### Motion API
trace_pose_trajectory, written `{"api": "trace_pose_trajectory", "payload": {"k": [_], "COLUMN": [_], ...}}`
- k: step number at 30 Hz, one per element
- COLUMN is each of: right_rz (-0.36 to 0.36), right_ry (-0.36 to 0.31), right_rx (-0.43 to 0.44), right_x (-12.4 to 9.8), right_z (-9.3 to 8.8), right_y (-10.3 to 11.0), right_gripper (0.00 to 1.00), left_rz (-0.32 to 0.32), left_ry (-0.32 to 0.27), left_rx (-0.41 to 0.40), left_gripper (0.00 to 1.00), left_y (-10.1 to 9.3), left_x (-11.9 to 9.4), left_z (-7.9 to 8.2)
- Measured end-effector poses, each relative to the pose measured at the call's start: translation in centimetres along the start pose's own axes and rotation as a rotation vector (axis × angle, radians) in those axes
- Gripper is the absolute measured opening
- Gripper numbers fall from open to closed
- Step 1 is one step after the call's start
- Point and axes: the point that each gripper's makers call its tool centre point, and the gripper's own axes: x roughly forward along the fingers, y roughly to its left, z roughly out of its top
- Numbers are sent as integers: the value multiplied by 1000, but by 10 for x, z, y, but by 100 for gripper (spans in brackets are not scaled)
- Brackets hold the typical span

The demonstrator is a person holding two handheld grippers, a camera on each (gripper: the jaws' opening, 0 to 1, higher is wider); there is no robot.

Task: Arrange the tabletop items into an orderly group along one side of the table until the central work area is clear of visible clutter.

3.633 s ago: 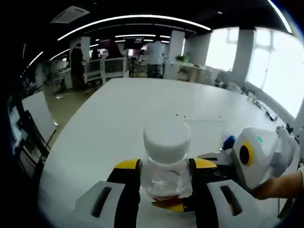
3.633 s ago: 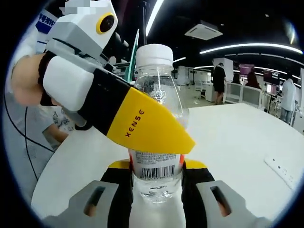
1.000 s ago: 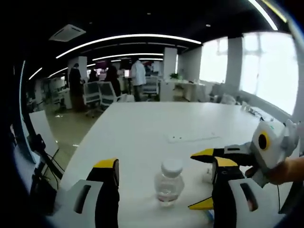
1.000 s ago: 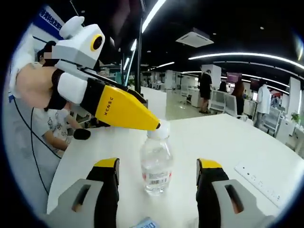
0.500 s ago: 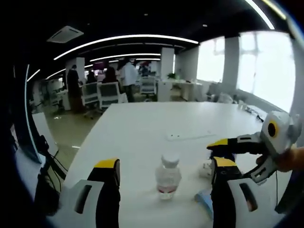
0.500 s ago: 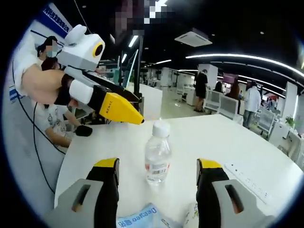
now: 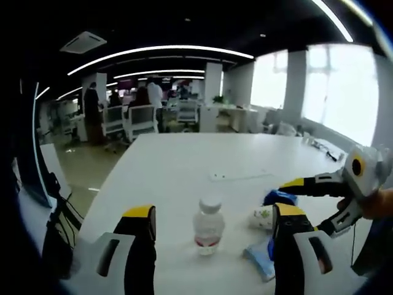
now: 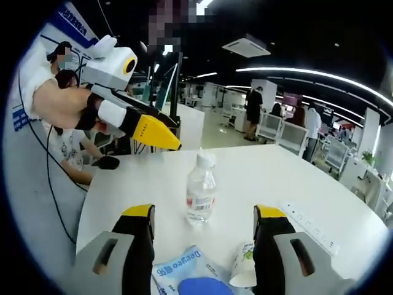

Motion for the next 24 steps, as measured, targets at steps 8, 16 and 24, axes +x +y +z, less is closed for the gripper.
{"api": "trace_pose_trajectory", "payload": {"k": [8, 16, 24], "right_rz": [-12, -48, -76], "right_ry": [10, 30, 56], "right_rx": [34, 133, 212], "right_x": [-7, -26, -55], "right_z": [-6, -18, -35], "right_y": [2, 5, 8], "right_gripper": [63, 63, 64], "left_rz": [-37, -96, -134], "left_ry": [13, 24, 48], "left_rx": [55, 73, 94], "left_gripper": [77, 81, 82], "left_y": [-1, 10, 17], "left_x": [-13, -27, -46], "left_z": [-9, -23, -39]}}
